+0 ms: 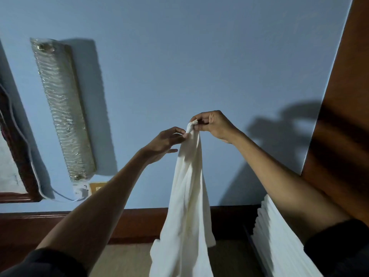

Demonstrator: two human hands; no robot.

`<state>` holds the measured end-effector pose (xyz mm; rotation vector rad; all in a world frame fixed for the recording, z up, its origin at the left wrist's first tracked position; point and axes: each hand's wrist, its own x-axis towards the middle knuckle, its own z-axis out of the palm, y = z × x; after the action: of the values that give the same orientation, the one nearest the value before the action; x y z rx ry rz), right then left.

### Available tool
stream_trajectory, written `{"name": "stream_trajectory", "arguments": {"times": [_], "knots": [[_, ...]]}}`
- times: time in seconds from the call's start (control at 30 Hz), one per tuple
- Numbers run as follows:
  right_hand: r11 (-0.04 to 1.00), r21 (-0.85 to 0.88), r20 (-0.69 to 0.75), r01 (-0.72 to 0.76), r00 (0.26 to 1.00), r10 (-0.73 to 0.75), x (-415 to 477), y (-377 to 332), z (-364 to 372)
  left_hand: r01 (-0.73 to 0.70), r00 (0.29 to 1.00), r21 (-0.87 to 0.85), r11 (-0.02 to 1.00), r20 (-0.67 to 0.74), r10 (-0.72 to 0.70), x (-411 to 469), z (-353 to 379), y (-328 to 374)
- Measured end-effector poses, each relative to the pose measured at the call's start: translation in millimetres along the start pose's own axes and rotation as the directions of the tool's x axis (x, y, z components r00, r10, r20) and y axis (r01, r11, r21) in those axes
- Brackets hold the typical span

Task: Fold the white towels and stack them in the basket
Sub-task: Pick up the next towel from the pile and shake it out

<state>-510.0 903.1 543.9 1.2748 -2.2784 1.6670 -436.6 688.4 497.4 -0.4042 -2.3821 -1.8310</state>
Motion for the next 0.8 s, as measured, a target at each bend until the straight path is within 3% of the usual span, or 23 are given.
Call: {"name": "stream_trajectory", "arguments": {"times": [0.07,0.2,0.3,0.47,0.67,0.8], "knots": [[1.000,-0.012,0.019,0.023,1.000,-0.023,6.2,-17.3,-10.7,0.015,0.998,-0.109,0.994,0.069,-0.008,5.0,-4.3,15.7],[0.998,-0.057,0.064,0.034,0.998,-0.030,12.2,-45.5,-28.4,-0.051,0.995,-0.062,0.997,0.083,0.056,13.7,-4.1,35.7],[0.996,-0.086,0.063,0.035,0.998,-0.029,12.1,-56.1,-40.0,-0.133,0.991,-0.070,0.989,-0.044,0.130,16.7,2.0,46.1],[0.993,-0.118,-0.109,-0.018,0.994,0.006,7.6,-53.5,-56.3,-0.227,0.950,-0.024,0.974,-0.224,0.216,23.4,8.2,59.3],[0.992,-0.119,-0.210,-0.033,0.978,0.008,5.5,-57.0,-59.6,-0.126,0.992,-0.056,0.990,-0.039,0.124,23.2,13.3,73.9],[0.994,-0.100,-0.268,-0.045,0.963,0.017,9.2,-60.3,-59.1,-0.156,0.988,-0.096,0.983,0.004,0.157,23.1,25.7,65.4]]}}
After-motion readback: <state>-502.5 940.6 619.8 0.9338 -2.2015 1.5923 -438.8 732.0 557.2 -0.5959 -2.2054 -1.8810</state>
